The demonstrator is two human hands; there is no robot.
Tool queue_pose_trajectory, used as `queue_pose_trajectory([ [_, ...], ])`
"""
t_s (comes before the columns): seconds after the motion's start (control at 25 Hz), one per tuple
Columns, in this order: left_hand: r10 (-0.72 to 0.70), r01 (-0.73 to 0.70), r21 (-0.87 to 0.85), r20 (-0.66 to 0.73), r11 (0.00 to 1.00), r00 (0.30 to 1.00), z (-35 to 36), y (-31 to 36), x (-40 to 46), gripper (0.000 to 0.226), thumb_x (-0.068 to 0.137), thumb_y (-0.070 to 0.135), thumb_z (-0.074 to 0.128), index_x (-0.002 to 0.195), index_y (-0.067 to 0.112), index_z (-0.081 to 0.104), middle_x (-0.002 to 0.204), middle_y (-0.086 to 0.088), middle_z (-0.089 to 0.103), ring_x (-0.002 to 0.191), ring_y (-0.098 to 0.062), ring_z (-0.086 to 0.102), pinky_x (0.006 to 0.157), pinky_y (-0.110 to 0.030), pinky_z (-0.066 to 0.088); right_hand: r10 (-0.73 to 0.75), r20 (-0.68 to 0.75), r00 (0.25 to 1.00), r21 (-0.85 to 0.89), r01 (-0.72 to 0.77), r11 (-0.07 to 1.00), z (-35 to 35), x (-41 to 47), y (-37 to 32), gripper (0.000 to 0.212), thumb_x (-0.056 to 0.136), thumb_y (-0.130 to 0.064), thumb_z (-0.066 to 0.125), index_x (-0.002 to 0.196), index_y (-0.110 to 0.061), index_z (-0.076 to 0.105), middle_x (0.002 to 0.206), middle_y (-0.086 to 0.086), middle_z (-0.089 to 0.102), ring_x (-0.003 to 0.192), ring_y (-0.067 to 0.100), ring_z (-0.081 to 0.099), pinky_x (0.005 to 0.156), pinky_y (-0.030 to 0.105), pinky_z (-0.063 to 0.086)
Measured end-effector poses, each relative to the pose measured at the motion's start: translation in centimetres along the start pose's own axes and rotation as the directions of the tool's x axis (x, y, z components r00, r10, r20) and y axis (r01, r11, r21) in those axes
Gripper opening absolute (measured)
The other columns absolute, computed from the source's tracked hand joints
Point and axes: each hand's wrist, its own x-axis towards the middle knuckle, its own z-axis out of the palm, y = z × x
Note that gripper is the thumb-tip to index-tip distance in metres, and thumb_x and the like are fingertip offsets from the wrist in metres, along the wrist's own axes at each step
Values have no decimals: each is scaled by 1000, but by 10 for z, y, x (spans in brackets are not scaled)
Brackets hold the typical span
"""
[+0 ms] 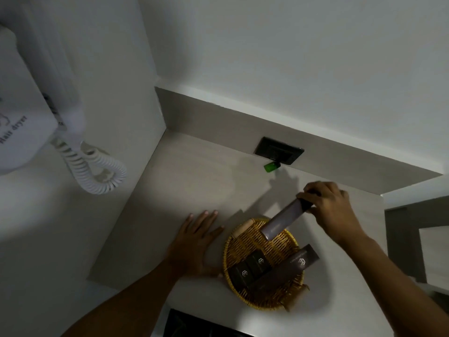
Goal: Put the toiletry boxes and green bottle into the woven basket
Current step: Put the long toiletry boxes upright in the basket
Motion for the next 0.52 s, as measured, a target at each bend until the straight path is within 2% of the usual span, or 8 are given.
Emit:
queue_pose_trajectory([
  [0.16, -7, 6, 28, 29, 1000, 1000, -1, 0, 1, 119, 64, 104, 45, 156, 29, 37, 170, -9, 16, 157, -30, 11, 123, -56, 12, -27, 111, 993, -44, 33, 998, 35, -15, -36, 46, 76, -13, 76, 117, -30, 66, 123, 4, 59, 116, 29, 48, 87, 49, 40],
  [0.32, -6, 5, 50, 13, 999, 1000, 1, -1, 1, 120, 64, 104, 44, 157, 28, 36, 171, -9, 14, 157, -30, 10, 123, -55, 10, -109, 102, 989, -15, 111, 994, 54, -12, -57, 40, 76, -23, 76, 113, -34, 66, 123, 2, 57, 116, 27, 46, 90, 48, 41],
  [0.52, 15, -14, 19, -32, 1000, 999, 5, -3, 1, 120, 64, 104, 46, 157, 28, 37, 171, -8, 15, 157, -30, 11, 125, -52, 3, -170, 134, 976, 8, 171, 985, 56, -14, -68, 45, 75, -22, 77, 116, -36, 63, 125, 0, 56, 117, 24, 46, 90, 46, 41],
])
